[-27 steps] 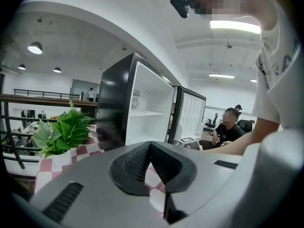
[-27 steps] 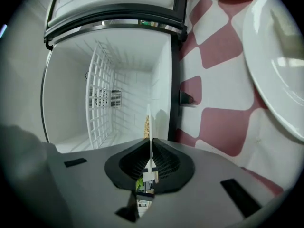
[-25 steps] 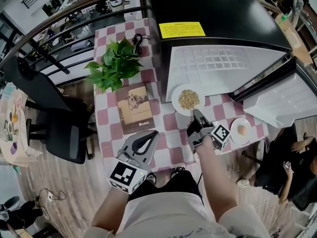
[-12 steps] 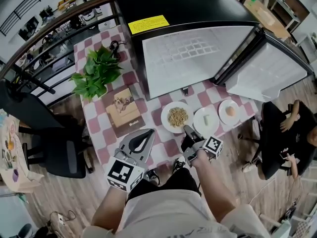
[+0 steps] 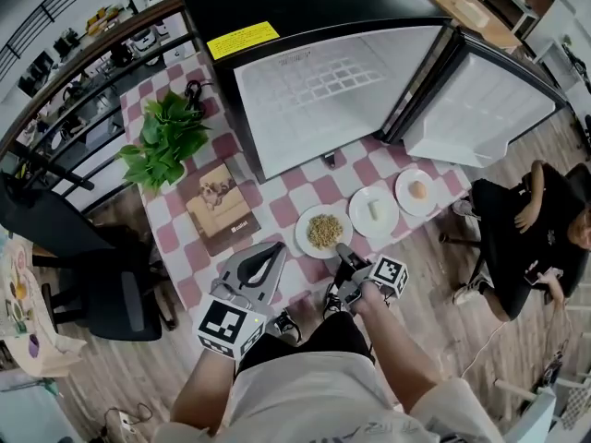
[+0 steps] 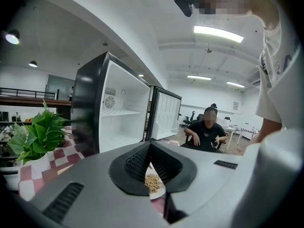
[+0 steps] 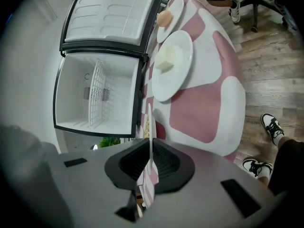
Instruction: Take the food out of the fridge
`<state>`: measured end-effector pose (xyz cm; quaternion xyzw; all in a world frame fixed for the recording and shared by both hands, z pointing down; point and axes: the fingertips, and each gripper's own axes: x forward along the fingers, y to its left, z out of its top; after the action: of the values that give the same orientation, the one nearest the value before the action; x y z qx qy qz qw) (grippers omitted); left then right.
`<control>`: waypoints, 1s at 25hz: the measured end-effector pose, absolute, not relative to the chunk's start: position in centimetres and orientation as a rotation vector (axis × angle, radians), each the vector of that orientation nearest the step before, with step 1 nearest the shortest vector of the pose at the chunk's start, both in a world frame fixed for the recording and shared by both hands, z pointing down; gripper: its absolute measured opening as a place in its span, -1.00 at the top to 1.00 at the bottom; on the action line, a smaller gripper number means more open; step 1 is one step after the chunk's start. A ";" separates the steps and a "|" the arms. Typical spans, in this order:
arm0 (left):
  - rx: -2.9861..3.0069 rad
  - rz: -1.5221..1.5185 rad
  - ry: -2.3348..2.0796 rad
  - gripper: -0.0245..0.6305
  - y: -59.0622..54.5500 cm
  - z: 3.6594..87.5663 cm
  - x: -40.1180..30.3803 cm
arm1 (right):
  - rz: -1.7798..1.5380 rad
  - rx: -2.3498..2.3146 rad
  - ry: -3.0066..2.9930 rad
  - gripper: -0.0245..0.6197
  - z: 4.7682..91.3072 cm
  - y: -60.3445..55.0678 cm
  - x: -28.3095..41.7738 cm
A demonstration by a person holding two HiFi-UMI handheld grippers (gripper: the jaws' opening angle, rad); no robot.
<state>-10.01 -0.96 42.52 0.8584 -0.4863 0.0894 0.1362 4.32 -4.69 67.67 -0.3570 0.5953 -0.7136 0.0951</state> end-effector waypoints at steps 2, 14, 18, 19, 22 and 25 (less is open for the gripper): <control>2.485 0.260 -1.413 0.92 -0.9 42.5 -10.1 | -2.125 -1.063 1.768 0.82 68.1 -4.7 4.4; 2.466 0.259 -1.432 0.92 -0.5 42.6 -10.3 | -2.020 -1.194 2.233 0.39 68.3 -4.4 3.5; 2.458 0.260 -1.439 0.92 -0.2 42.6 -10.5 | -1.991 -1.174 2.404 0.23 68.0 -4.0 3.0; 2.455 0.260 -1.441 0.92 -0.2 42.7 -10.6 | -1.981 -1.174 2.462 0.20 68.1 -3.8 2.9; 2.449 0.261 -1.448 0.92 0.0 42.8 -10.8 | -1.950 -1.187 2.626 0.18 68.5 -3.2 2.7; 2.451 0.260 -1.448 0.92 0.1 42.7 -10.7 | -1.913 -1.220 2.766 0.17 68.9 -2.7 2.9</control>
<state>-10.67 0.07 42.68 0.8489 -0.5014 0.0899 0.1409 2.91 -2.67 68.88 -0.3329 0.7549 -0.5221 -0.2162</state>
